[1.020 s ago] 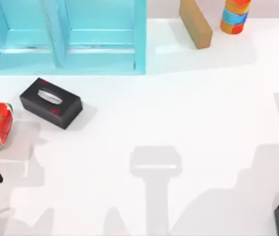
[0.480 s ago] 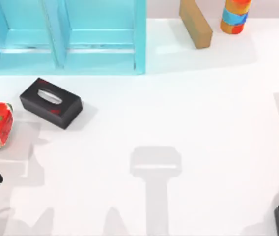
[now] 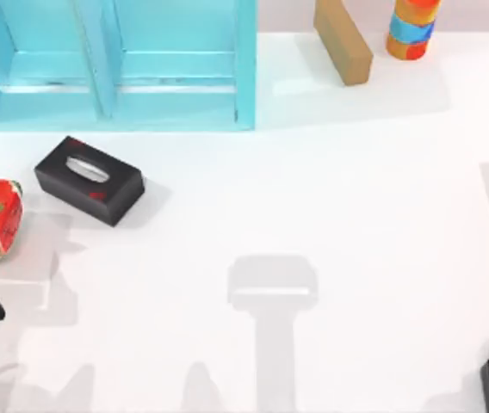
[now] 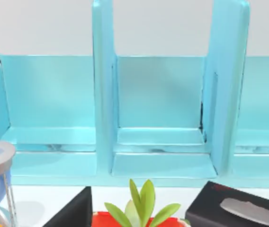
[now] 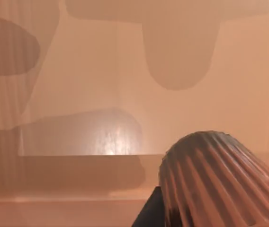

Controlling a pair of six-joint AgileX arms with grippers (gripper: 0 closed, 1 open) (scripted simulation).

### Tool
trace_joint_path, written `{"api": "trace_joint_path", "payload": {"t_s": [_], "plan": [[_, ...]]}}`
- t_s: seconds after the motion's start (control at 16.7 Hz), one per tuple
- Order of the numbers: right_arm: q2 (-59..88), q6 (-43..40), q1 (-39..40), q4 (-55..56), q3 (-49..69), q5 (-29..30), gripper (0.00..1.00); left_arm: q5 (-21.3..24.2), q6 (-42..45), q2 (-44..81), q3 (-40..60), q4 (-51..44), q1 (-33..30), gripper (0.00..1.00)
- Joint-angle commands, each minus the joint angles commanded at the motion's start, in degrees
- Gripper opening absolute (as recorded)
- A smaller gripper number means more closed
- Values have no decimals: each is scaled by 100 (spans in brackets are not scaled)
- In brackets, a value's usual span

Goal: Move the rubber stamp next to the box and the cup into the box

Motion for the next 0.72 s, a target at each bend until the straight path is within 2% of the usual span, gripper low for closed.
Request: {"api": "trace_joint_path", "payload": {"t_s": [0.72], "plan": [[279, -17, -37, 1177, -873, -6, 0, 0, 0, 0, 0, 0, 0, 100]]}}
